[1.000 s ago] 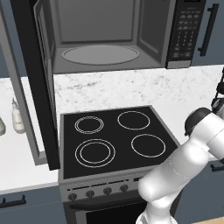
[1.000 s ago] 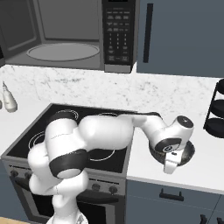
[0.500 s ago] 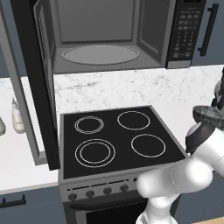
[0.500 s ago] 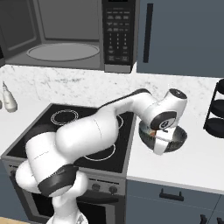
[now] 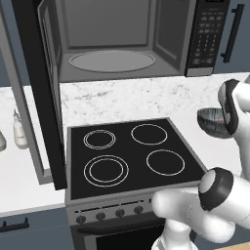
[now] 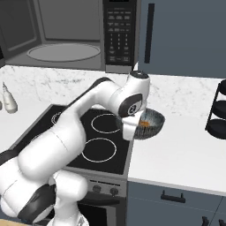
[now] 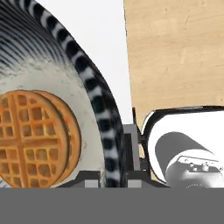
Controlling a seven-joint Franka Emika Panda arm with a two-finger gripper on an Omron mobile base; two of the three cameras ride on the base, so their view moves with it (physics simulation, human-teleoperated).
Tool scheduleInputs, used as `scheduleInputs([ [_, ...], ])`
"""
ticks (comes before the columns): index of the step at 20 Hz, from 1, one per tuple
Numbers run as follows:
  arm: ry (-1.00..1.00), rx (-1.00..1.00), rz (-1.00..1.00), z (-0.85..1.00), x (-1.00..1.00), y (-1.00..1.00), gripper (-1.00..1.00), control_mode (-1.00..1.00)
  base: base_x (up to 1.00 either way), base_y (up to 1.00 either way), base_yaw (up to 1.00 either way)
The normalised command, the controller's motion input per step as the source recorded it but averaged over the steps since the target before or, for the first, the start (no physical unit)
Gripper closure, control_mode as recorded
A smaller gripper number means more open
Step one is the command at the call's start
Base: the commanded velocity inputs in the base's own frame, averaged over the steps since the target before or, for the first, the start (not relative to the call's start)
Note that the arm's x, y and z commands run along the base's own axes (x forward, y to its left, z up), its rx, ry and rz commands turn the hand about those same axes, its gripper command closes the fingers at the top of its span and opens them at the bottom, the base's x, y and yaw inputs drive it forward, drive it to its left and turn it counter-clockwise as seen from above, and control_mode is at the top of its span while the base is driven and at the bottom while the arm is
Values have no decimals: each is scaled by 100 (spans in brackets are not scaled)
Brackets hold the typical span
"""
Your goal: Open the microwave, place the bowl with waffle inside the microwave, then close the microwave door and turn it on.
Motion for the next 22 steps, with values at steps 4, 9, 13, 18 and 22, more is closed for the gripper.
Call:
scheduleInputs([
  [4,-18,-4,0,66,-31,86,100,-100,0,0,0],
  [9,-17,-5,6,78,-19,80,100,-100,0,0,0],
  [13,-27,-7,5,65,-21,76,100,-100,0,0,0],
  [18,-25,-1,4,71,-23,56,100,-100,0,0,0],
  [22,-18,0,2,70,-18,50,100,-100,0,0,0],
])
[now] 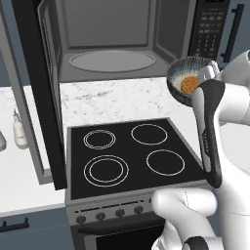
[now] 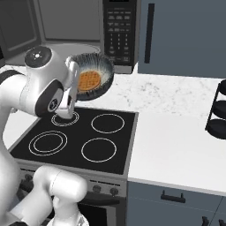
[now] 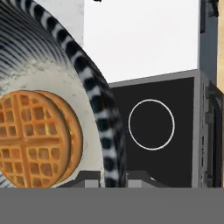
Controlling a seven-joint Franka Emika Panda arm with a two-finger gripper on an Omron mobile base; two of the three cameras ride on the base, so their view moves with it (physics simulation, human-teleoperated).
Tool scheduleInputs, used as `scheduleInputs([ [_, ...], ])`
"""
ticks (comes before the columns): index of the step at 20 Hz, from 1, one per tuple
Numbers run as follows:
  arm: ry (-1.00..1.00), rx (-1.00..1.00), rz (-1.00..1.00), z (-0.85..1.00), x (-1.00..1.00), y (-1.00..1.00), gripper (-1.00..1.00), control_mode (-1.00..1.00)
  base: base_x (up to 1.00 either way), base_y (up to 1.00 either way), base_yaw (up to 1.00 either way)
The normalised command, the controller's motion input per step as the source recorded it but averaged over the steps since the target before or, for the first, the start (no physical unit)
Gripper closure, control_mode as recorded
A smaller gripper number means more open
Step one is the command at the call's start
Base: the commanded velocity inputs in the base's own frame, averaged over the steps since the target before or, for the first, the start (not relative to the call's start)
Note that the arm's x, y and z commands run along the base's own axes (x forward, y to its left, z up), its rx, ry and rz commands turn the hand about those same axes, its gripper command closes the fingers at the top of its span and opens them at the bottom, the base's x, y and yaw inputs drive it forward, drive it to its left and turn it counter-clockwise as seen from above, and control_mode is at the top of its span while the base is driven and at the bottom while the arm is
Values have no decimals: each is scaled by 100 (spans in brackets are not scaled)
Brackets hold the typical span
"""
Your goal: Open the microwave, place the bowl with waffle inside the microwave, then close the microwave door and turn it on.
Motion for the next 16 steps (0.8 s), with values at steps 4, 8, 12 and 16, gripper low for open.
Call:
scheduleInputs([
  [4,-18,0,0,62,-27,38,100,-100,0,0,0],
  [8,-17,0,1,69,0,42,100,-100,0,0,0],
  [12,-4,0,8,57,14,41,100,-100,0,0,0],
  [16,0,0,15,36,46,40,100,-100,0,0,0],
])
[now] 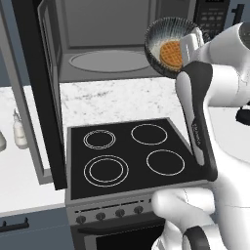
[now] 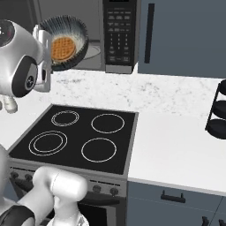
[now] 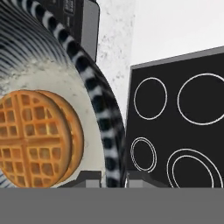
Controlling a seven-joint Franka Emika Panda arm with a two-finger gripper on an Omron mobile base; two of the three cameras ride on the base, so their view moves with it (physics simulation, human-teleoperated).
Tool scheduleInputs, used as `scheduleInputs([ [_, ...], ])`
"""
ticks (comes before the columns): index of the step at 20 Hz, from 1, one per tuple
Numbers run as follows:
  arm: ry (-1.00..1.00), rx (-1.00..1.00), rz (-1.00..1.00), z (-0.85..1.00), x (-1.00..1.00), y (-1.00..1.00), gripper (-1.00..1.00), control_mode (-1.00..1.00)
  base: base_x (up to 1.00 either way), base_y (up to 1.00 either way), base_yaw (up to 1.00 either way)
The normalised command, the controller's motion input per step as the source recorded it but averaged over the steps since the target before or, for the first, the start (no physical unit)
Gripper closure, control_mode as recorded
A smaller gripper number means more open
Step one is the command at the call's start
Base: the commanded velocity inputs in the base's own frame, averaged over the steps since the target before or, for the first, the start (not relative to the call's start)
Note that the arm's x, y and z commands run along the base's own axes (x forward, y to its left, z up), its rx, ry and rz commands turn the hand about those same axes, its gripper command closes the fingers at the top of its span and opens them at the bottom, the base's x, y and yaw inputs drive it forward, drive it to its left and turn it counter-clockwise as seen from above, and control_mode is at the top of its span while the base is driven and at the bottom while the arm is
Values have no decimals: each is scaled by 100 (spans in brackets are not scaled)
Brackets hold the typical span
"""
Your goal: Open the microwave, place the bowl with waffle inside the microwave, then close the microwave door and turn it on.
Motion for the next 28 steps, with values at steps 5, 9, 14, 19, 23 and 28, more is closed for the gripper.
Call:
scheduleInputs([
  [5,-1,-1,3,28,43,35,100,-100,0,0,0],
  [9,0,-1,0,8,59,35,100,-100,0,0,0],
  [14,1,0,0,6,71,9,100,-100,0,0,0],
  [19,11,0,6,-1,91,6,100,-100,0,0,0],
  [23,13,0,16,-9,87,16,100,-100,0,0,0],
  [28,1,0,7,-21,71,15,100,-100,0,0,0],
])
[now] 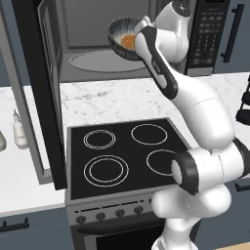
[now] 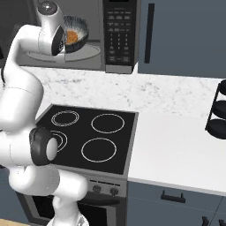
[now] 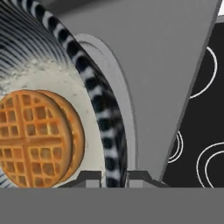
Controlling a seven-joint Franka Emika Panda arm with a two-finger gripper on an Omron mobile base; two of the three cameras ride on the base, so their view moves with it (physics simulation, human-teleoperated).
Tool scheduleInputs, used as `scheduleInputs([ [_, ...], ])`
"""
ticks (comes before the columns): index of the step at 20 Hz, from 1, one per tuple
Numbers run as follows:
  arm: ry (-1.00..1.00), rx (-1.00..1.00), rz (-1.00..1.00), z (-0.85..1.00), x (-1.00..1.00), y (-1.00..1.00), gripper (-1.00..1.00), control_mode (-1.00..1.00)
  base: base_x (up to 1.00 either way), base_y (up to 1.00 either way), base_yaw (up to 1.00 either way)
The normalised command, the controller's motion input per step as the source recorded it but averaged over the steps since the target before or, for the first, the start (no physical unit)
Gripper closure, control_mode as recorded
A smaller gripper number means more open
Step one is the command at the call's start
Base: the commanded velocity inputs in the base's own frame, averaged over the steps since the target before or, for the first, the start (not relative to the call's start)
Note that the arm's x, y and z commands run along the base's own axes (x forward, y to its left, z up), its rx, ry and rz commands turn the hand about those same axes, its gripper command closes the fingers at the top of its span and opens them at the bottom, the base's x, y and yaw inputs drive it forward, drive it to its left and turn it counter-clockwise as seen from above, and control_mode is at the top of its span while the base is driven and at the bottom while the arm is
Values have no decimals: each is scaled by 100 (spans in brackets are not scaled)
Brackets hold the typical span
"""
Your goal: Open the microwave, place the bowl with waffle inside the microwave, then close the microwave door and turn it on.
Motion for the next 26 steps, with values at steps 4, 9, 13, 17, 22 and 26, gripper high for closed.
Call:
scheduleInputs([
  [4,0,0,0,-44,43,37,100,-100,0,0,0],
  [9,0,0,0,-26,46,33,100,-100,0,0,0],
  [13,0,0,0,-2,60,22,100,-100,0,0,0],
  [17,5,0,0,0,18,11,100,-100,0,0,0],
  [22,0,0,0,0,0,0,100,-100,0,0,0],
  [26,0,0,0,0,0,0,-100,-100,0,0,0],
])
